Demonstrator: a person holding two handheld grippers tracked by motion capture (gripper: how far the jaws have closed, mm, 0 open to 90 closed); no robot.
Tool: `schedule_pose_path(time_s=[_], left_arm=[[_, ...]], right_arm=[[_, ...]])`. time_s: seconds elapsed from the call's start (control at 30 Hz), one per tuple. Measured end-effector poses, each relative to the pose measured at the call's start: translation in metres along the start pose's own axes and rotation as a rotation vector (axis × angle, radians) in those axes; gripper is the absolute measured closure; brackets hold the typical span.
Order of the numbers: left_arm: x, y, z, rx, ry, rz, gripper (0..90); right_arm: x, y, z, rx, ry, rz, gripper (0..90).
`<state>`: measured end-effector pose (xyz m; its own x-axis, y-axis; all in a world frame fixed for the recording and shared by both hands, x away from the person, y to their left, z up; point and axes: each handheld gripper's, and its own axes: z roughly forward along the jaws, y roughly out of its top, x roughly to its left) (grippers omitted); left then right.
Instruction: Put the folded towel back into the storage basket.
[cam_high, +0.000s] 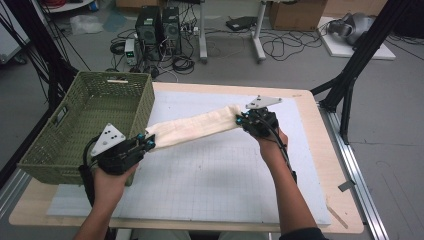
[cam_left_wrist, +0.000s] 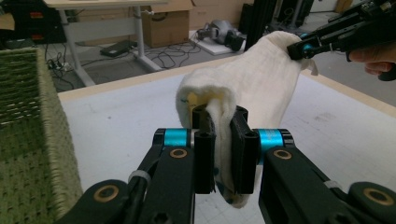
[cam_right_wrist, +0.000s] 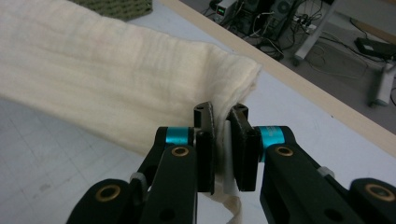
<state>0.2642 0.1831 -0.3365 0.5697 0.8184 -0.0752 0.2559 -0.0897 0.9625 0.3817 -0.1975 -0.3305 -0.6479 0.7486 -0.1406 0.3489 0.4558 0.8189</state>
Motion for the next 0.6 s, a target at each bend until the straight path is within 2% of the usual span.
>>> schedule_pose_path(time_s=[0.6], left_arm=[[0.023, 0.001, -0.036, -0.049, 0.102, -0.028, 81.7]], right_arm=[[0.021, 0.061, 0.034, -0.040, 0.040, -0.093, 82.3]])
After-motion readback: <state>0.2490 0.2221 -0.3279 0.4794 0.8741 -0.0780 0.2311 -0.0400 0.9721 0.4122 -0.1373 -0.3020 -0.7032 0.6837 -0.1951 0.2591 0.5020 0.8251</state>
